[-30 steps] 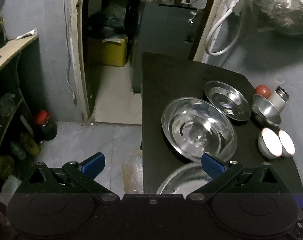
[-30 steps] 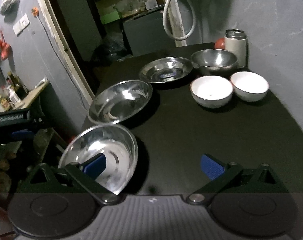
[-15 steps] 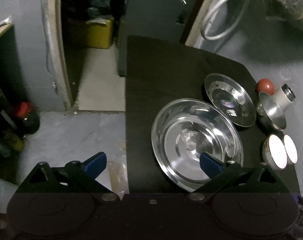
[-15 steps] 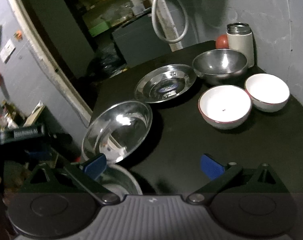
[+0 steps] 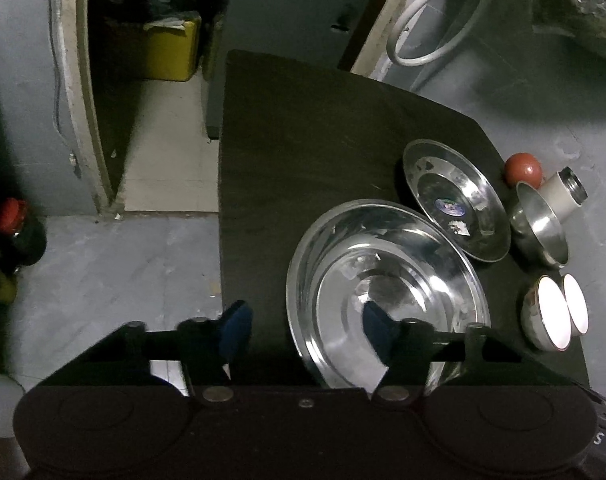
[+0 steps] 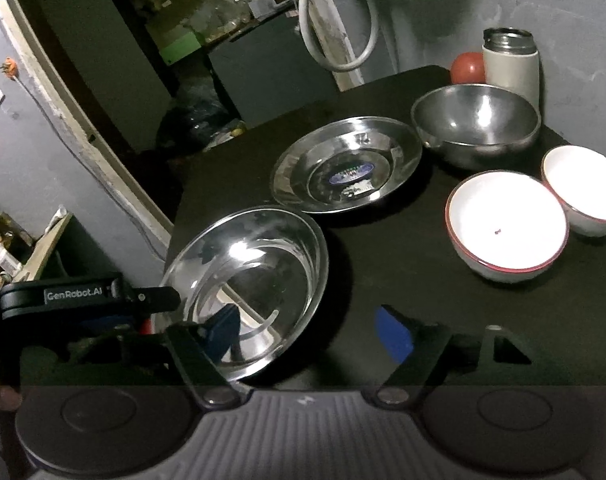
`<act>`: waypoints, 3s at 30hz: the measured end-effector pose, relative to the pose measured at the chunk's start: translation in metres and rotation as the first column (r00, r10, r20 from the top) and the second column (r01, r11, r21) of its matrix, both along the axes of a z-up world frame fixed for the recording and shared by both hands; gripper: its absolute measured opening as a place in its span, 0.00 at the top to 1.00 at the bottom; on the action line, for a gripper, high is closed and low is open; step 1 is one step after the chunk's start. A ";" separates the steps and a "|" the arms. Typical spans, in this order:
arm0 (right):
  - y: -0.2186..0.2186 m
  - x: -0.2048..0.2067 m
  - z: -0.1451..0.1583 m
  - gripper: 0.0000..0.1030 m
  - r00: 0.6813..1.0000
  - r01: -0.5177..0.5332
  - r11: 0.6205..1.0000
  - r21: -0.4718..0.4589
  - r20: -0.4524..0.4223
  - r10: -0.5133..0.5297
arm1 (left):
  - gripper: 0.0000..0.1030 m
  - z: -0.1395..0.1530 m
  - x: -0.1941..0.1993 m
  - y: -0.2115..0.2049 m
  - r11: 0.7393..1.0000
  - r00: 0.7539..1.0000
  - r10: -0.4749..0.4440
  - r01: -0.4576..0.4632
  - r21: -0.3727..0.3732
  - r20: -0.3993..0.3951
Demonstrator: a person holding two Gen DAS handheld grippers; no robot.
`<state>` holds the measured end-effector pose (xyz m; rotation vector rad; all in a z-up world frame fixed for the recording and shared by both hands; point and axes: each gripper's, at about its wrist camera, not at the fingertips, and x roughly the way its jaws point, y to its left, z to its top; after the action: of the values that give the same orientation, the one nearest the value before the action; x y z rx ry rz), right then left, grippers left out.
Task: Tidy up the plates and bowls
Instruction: 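Move the left gripper to the rim of the nearest large steel plate, then close the left gripper on the large steel plate rim and lift it, then lower the held plate onto the other large steel plate, open left gripper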
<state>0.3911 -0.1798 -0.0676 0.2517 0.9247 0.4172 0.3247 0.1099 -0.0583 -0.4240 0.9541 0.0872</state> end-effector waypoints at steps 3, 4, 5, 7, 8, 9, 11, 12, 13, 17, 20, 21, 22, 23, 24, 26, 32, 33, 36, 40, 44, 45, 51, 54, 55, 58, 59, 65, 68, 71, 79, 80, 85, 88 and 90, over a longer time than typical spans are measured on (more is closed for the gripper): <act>0.004 0.005 -0.003 0.35 1.000 0.007 1.000 -0.004 -0.007 -0.007 | 0.54 -0.004 0.004 0.001 1.000 1.000 -0.008 0.008 -0.011 -0.011; 0.005 0.006 -0.004 0.38 1.000 0.008 1.000 -0.007 -0.009 -0.008 | 0.56 -0.005 0.005 0.001 1.000 1.000 -0.008 0.008 -0.010 -0.013; 0.007 0.008 -0.005 0.42 1.000 0.009 1.000 -0.010 -0.013 -0.009 | 0.57 -0.006 0.006 0.001 1.000 1.000 -0.010 0.009 -0.011 -0.013; 0.010 0.010 -0.007 0.46 1.000 0.008 1.000 -0.014 -0.017 -0.009 | 0.65 -0.007 0.007 0.002 1.000 1.000 -0.012 0.012 -0.016 -0.014; 0.012 0.011 -0.008 0.50 1.000 0.008 1.000 -0.016 -0.018 -0.008 | 0.67 -0.007 0.007 0.003 1.000 1.000 -0.010 0.010 -0.017 -0.013; 0.014 0.011 -0.008 0.54 1.000 0.007 1.000 -0.020 -0.019 -0.007 | 0.70 -0.008 0.007 0.003 1.000 1.000 -0.009 0.009 -0.016 -0.013; 0.016 0.012 -0.010 0.60 1.000 0.002 1.000 -0.026 -0.021 -0.002 | 0.77 -0.009 0.009 0.004 1.000 1.000 -0.009 0.009 -0.023 -0.015; 0.018 0.012 -0.010 0.64 1.000 0.000 0.999 -0.033 -0.022 -0.001 | 0.80 -0.009 0.009 0.005 1.000 1.000 -0.006 0.006 -0.028 -0.016; 0.020 0.013 -0.011 0.66 1.000 -0.003 0.999 -0.035 -0.023 0.002 | 0.81 -0.009 0.008 0.006 1.000 1.000 0.002 -0.003 -0.027 -0.015; 0.025 0.012 -0.011 0.80 1.000 -0.006 0.998 -0.058 -0.018 0.005 | 0.89 -0.007 0.005 0.010 1.000 1.000 0.023 -0.023 -0.020 0.008; 0.026 0.012 -0.010 0.83 1.000 -0.012 0.998 -0.063 -0.006 0.011 | 0.89 -0.004 0.002 0.012 1.000 0.999 0.024 -0.024 -0.009 0.022; 0.027 0.012 -0.009 0.83 1.000 -0.014 0.998 -0.062 -0.002 0.014 | 0.89 -0.003 0.000 0.011 1.000 0.999 0.024 -0.024 0.001 0.032; 0.028 0.012 -0.007 0.83 1.000 -0.017 0.998 -0.061 0.004 0.017 | 0.89 -0.001 -0.002 0.011 1.000 0.999 0.023 -0.024 0.010 0.040; 0.030 0.013 -0.006 0.83 1.000 -0.020 0.998 -0.060 0.010 0.020 | 0.89 0.001 -0.004 0.011 1.000 0.999 0.023 -0.024 0.016 0.046; 0.031 0.013 -0.005 0.83 1.000 -0.023 0.998 -0.061 0.016 0.024 | 0.89 0.003 -0.006 0.011 0.999 0.998 0.023 -0.025 0.022 0.054; 0.034 0.012 -0.003 0.83 0.999 -0.032 0.997 -0.066 0.029 0.034 | 0.89 0.010 -0.012 0.012 0.999 0.997 0.024 -0.026 0.030 0.073; 0.034 0.000 0.014 0.83 0.996 -0.054 0.997 -0.055 0.072 0.058 | 0.89 0.037 -0.040 0.006 0.998 0.989 -0.020 0.011 0.063 0.144; 0.032 -0.003 0.018 0.83 0.994 -0.061 0.997 -0.054 0.082 0.065 | 0.89 0.041 -0.045 0.005 0.998 0.989 -0.029 0.019 0.064 0.148; 0.025 -0.016 0.029 0.82 0.992 -0.079 0.996 -0.045 0.099 0.083 | 0.88 0.047 -0.060 0.000 0.997 0.987 -0.059 0.050 0.063 0.149; 0.014 -0.034 0.041 0.82 0.989 -0.101 0.994 -0.044 0.106 0.105 | 0.88 0.051 -0.082 -0.009 0.994 0.985 -0.103 0.095 0.062 0.136; 0.003 -0.058 0.048 0.81 0.985 -0.138 0.989 -0.056 0.095 0.143 | 0.87 0.049 -0.105 -0.021 0.983 0.980 -0.169 0.160 0.091 0.105; 0.000 -0.064 0.048 0.80 0.984 -0.152 0.986 -0.062 0.088 0.157 | 0.86 0.047 -0.111 -0.025 0.979 0.979 -0.186 0.177 0.101 0.088; -0.010 -0.102 0.047 0.80 0.978 -0.198 0.975 -0.104 0.037 0.203 | 0.85 0.030 -0.136 -0.034 0.975 0.979 -0.203 0.201 0.096 0.011; -0.012 -0.116 0.046 0.80 0.978 -0.205 0.972 -0.116 0.015 0.208 | 0.85 0.027 -0.142 -0.038 0.970 0.976 -0.219 0.219 0.105 -0.011; -0.012 -0.119 0.045 0.79 0.977 -0.210 0.970 -0.123 0.012 0.213 | 0.85 0.027 -0.143 -0.040 0.967 0.974 -0.227 0.227 0.115 -0.014; -0.013 -0.127 0.045 0.79 0.975 -0.220 0.965 -0.146 0.003 0.222 | 0.84 0.027 -0.143 -0.046 0.959 0.969 -0.246 0.246 0.141 -0.020; -0.013 -0.128 0.045 0.79 0.974 -0.223 0.963 -0.154 0.000 0.226 | 0.84 0.027 -0.142 -0.047 0.957 0.968 -0.249 0.250 0.150 -0.026; -0.008 -0.135 0.042 0.76 0.967 -0.252 0.948 -0.197 -0.025 0.252 | 0.83 0.023 -0.139 -0.051 0.948 0.962 -0.265 0.272 0.164 -0.062; -0.006 -0.136 0.041 0.76 0.966 -0.257 0.944 -0.208 -0.035 0.255 | 0.80 0.023 -0.138 -0.052 0.946 0.959 -0.275 0.283 0.157 -0.067; -0.006 -0.135 0.040 0.76 0.966 -0.259 0.941 -0.217 -0.048 0.254 | 0.77 0.021 -0.136 -0.053 0.944 0.957 -0.282 0.290 0.158 -0.073; -0.004 -0.132 0.037 0.75 0.962 -0.274 0.936 -0.220 -0.080 0.262 | 0.77 0.015 -0.128 -0.060 0.933 0.948 -0.300 0.315 0.175 -0.110; -0.004 -0.131 0.037 0.75 0.962 -0.274 0.936 -0.222 -0.082 0.262 | 0.77 0.014 -0.127 -0.061 0.931 0.946 -0.303 0.319 0.177 -0.114; -0.002 -0.130 0.036 0.74 0.961 -0.274 0.934 -0.231 -0.094 0.259 | 0.77 0.010 -0.122 -0.062 0.925 0.939 -0.317 0.337 0.176 -0.136; -0.002 -0.130 0.037 0.74 0.961 -0.274 0.932 -0.237 -0.098 0.258 | 0.77 0.008 -0.120 -0.064 0.923 0.935 -0.324 0.346 0.172 -0.144; -0.003 -0.130 0.037 0.73 0.961 -0.276 0.930 -0.243 -0.101 0.258 | 0.77 0.007 -0.119 -0.064 0.924 0.935 -0.322 0.345 0.166 -0.148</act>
<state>0.2607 -0.1824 -0.0306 -0.0989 1.0732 0.5371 0.2056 0.0457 -0.0516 -0.0755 1.1128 -0.1085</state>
